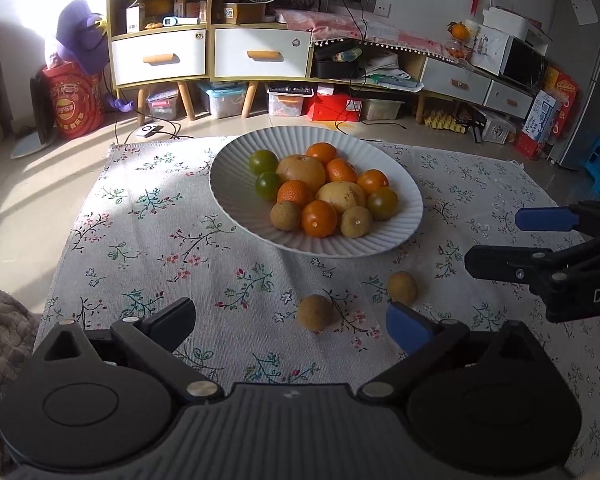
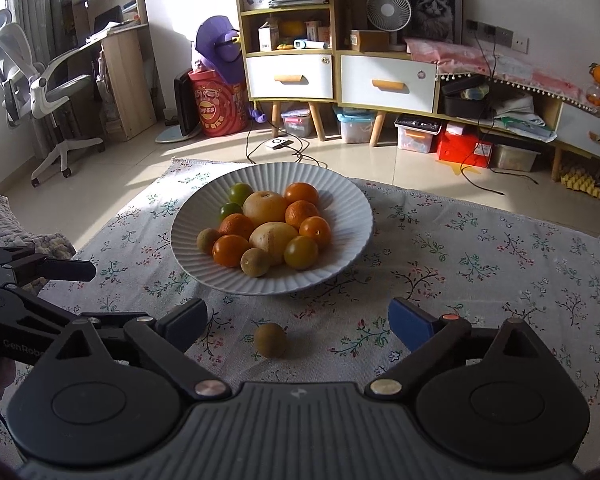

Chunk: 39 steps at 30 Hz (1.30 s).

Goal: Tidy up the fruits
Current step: 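Withdraw both tools from the plate back toward the two brown fruits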

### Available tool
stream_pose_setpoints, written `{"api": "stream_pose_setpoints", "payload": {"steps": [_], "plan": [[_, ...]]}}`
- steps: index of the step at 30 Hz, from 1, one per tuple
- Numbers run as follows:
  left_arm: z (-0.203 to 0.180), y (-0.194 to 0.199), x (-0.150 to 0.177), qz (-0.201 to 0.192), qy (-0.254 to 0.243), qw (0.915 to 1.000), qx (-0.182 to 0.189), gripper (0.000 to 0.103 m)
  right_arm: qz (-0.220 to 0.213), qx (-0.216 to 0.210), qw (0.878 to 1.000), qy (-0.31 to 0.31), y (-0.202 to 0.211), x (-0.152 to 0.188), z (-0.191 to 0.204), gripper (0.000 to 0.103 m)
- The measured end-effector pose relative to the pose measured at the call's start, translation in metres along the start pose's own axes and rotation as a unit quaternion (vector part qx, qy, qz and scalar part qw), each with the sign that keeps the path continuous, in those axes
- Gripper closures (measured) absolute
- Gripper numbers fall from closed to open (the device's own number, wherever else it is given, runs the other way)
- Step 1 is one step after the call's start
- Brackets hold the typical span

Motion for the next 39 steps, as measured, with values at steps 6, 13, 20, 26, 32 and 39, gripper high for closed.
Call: {"api": "stream_pose_setpoints", "payload": {"steps": [6,13,20,26,32,39], "plan": [[0.004,-0.008,0.008,0.011,0.005,0.9999,-0.008,0.011,0.009,0.012,1.000,0.009,-0.006,0.010,0.005,0.005],[0.000,-0.018,0.018,0.018,-0.004,0.9998,-0.012,0.011,0.019,0.025,0.999,0.015,-0.013,0.021,0.008,0.004],[-0.008,-0.023,0.031,-0.005,-0.027,0.9994,-0.020,0.011,0.027,0.029,0.999,0.028,-0.020,0.031,0.012,0.003],[-0.007,-0.032,0.035,-0.026,-0.026,0.9991,-0.020,0.011,0.025,0.040,0.998,0.029,-0.026,0.036,0.009,0.003],[-0.010,-0.034,0.039,-0.048,-0.039,0.9978,-0.022,0.018,0.030,0.042,0.998,0.027,-0.033,0.039,0.007,0.003],[-0.014,-0.035,0.034,-0.049,-0.033,0.9982,-0.011,0.039,0.034,0.037,0.998,0.037,-0.034,0.040,0.013,0.003]]}}
Point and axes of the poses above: each gripper's, at about its wrist camera, not at the fingertips, and y roughly against the way its jaws point, z to its left, x to its underside, the point moved 1 cm from there along -y, roughly the way its jaws point, and after that the axes turned 14 degrees about y, right-handed, at the moved point
